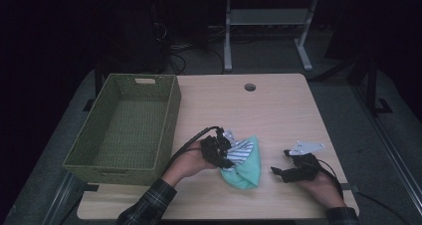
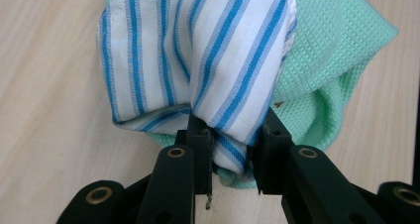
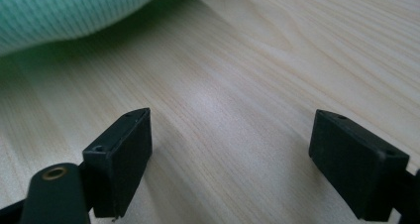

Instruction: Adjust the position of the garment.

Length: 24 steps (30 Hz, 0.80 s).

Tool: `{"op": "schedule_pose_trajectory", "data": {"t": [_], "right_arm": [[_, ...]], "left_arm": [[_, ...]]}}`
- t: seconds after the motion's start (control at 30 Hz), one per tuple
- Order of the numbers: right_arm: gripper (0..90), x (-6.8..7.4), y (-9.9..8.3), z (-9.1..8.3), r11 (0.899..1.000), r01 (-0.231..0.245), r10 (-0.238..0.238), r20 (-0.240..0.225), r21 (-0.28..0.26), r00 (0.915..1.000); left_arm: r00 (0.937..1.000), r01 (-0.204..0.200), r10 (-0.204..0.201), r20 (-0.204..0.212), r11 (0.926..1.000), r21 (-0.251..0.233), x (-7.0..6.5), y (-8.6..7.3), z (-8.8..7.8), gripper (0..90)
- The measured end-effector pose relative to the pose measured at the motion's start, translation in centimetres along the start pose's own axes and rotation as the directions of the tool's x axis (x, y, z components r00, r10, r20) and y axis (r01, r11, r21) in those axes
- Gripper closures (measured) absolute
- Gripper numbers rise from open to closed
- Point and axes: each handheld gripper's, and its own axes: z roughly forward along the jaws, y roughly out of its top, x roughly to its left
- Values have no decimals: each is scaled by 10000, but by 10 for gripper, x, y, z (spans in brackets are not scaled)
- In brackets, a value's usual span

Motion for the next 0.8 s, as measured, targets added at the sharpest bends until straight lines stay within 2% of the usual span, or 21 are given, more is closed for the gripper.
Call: {"op": "schedule_pose_trajectory", "data": {"t": [0.3, 0.43, 0.6, 0.63, 0.8], "right_arm": [[166, 0, 0, 0, 10000, 4, -4, 4, -5, 10000], [166, 0, 0, 0, 10000, 1, -1, 4, -4, 10000], [166, 0, 0, 0, 10000, 8, -8, 8, -3, 10000], [165, 0, 0, 0, 10000, 6, -6, 7, -4, 10000], [165, 0, 0, 0, 10000, 2, -2, 3, -2, 10000]], "left_arm": [[9997, 238, -239, -105, 9996, -146, 4, 5, -27, 724], [9988, 357, -363, -313, 9991, -207, 7, 5, -41, 723], [9983, 322, -334, -477, 9992, -252, 10, 5, -57, 722], [9976, 472, -490, -498, 9982, -365, 10, 4, -60, 721], [9952, 622, -656, -727, 9969, -486, 16, -1, -79, 718]]}}
